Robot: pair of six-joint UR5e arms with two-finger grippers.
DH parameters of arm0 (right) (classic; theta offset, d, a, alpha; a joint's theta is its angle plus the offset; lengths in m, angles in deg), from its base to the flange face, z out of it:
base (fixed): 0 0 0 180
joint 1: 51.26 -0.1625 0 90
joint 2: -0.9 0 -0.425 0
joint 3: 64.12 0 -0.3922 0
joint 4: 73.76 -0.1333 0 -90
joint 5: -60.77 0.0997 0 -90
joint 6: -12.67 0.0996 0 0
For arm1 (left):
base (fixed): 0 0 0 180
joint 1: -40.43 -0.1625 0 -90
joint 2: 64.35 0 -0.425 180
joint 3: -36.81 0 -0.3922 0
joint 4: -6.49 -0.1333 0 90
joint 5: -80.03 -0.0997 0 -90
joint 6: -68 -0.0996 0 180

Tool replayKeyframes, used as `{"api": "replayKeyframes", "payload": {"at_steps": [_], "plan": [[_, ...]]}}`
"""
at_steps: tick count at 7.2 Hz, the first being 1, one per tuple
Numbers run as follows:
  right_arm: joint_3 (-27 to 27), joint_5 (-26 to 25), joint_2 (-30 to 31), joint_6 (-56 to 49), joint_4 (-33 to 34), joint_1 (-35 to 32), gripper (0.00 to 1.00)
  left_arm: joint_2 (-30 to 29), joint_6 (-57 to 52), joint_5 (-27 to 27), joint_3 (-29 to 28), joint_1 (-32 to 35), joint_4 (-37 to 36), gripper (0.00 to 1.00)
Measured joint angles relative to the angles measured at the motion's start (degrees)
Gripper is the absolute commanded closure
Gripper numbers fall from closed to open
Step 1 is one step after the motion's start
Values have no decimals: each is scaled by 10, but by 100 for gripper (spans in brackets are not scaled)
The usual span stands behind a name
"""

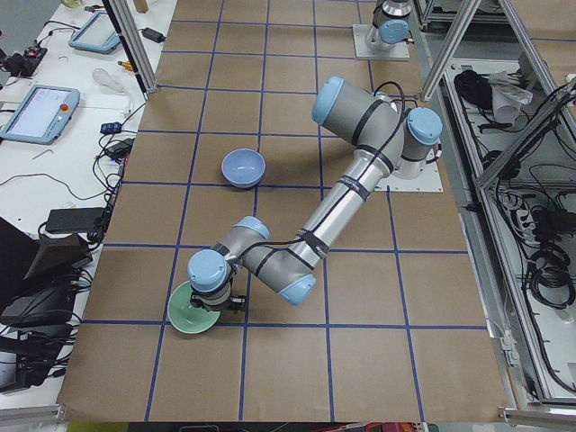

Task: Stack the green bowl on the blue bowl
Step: 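Move the left arm out toward the pale green bowl at the table edge, then grasp the rim of the pale green bowl with the left gripper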

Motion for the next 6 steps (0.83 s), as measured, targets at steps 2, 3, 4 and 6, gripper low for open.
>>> {"api": "replayKeyframes", "payload": {"at_steps": [2,3,4,6], "plan": [[0,0,0,0,0,0,0,-4,-8,3,0,0,-1,34],[0,0,0,0,0,0,0,-6,-9,3,0,0,-1,34],[0,0,0,0,0,0,0,-9,-9,4,0,0,-2,34],[0,0,0,0,0,0,0,-17,-10,4,-1,0,-11,100]]}}
